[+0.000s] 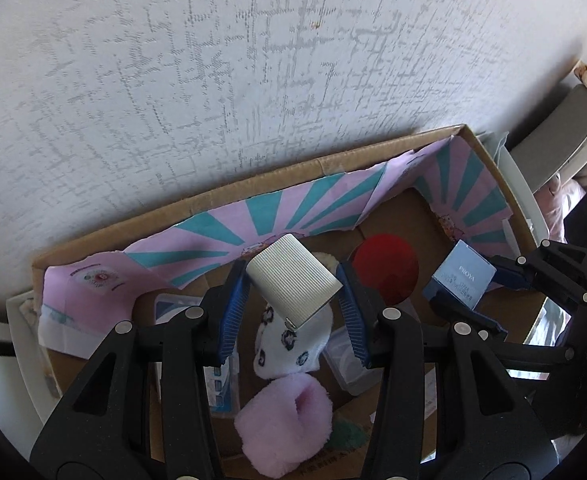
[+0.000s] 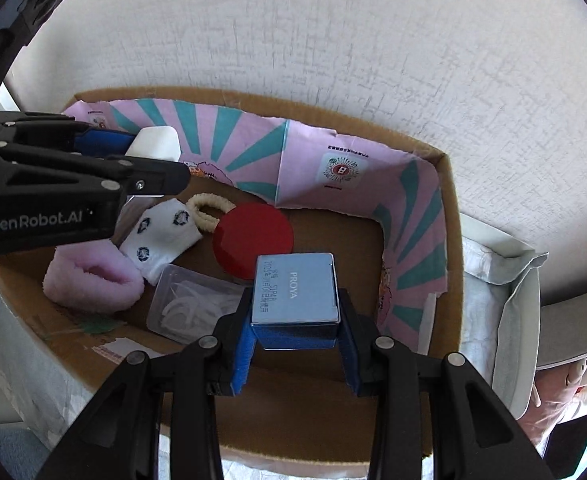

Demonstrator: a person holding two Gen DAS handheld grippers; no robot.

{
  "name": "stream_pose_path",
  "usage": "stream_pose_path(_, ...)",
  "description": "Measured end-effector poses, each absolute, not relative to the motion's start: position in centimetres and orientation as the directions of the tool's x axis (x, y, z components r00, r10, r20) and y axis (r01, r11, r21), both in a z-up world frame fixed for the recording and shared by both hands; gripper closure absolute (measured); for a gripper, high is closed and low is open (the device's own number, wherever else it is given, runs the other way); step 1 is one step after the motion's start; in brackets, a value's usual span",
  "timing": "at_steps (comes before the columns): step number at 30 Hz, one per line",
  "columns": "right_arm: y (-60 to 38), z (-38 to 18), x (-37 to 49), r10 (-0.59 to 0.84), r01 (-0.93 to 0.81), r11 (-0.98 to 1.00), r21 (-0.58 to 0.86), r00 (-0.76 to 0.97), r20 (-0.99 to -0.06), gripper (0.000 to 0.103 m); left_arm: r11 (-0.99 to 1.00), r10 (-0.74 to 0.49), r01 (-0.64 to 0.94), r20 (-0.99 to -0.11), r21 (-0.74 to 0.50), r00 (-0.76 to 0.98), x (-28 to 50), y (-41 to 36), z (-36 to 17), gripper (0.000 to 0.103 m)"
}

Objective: Organize objects
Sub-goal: 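Open the left tool dropping the cube while the right tool releases the tin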

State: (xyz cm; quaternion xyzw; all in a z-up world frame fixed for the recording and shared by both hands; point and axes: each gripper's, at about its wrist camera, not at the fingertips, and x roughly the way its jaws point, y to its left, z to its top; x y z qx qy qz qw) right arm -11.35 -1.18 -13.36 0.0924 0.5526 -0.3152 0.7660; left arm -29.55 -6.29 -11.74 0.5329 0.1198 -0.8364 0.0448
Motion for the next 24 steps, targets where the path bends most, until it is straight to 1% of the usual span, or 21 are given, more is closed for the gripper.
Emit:
stream_pose_path(3, -1.0, -13.5, -11.1, -0.380, 0.566, 0.795, -0.218, 0.185, -0.906, 0.068, -0.972, 0.039, 0.192, -0.904, -0.133, -0.425, -29.9, -6.2, -11.6, 0.060)
stream_pose_path(4, -0.9, -13.5, -10.9, -0.387, 0.562, 0.794, -0.230, 0.176, -0.905, 0.068, -0.974, 0.040, 0.187, -0.904, -0.131, -0.426, -30.0, -6.2, -11.5, 0.048)
stream_pose_path(5, -0.8, -13.6, -10.8, -0.388, 0.559, 0.795, -0.236, 0.169, -0.906, 0.061, -0.975, 0.041, 0.183, -0.906, -0.130, -0.422, -30.1, -6.2, -11.4, 0.011)
stream_pose_path(6, -0.8, -13.6, -10.7, -0.375, 0.554, 0.801, -0.228, 0.166, -0.912, 0.049, -0.975, 0.039, 0.182, -0.908, -0.125, -0.417, -30.2, -6.2, -11.4, 0.002)
stream_pose_path(7, -0.7, -13.6, -10.8, -0.364, 0.556, 0.803, -0.215, 0.173, -0.915, 0.043, -0.976, 0.040, 0.175, -0.905, -0.126, -0.424, -30.3, -6.2, -11.3, 0.000)
stream_pose_path(9, -0.8, -13.3, -10.9, -0.344, 0.567, 0.803, -0.182, 0.192, -0.919, 0.008, -0.978, 0.056, 0.161, -0.904, -0.136, -0.423, -30.5, -6.3, -11.4, 0.000)
stream_pose_path(10, -0.7, -13.2, -11.1, -0.347, 0.570, 0.802, -0.179, 0.200, -0.916, 0.000, -0.978, 0.056, 0.159, -0.906, -0.134, -0.420, -30.6, -6.3, -11.5, 0.000)
stream_pose_path(18, 0.2, -12.8, -11.7, -0.370, 0.573, 0.798, -0.187, 0.220, -0.903, 0.000, -0.978, 0.062, 0.157, -0.908, -0.138, -0.414, -30.8, -6.2, -12.2, 0.000)
stream_pose_path(24, 0.8, -11.6, -12.4, -0.367, 0.551, 0.814, -0.181, 0.247, -0.897, 0.000, -0.971, 0.039, 0.196, -0.898, -0.138, -0.438, -29.3, -5.9, -10.9, 0.000)
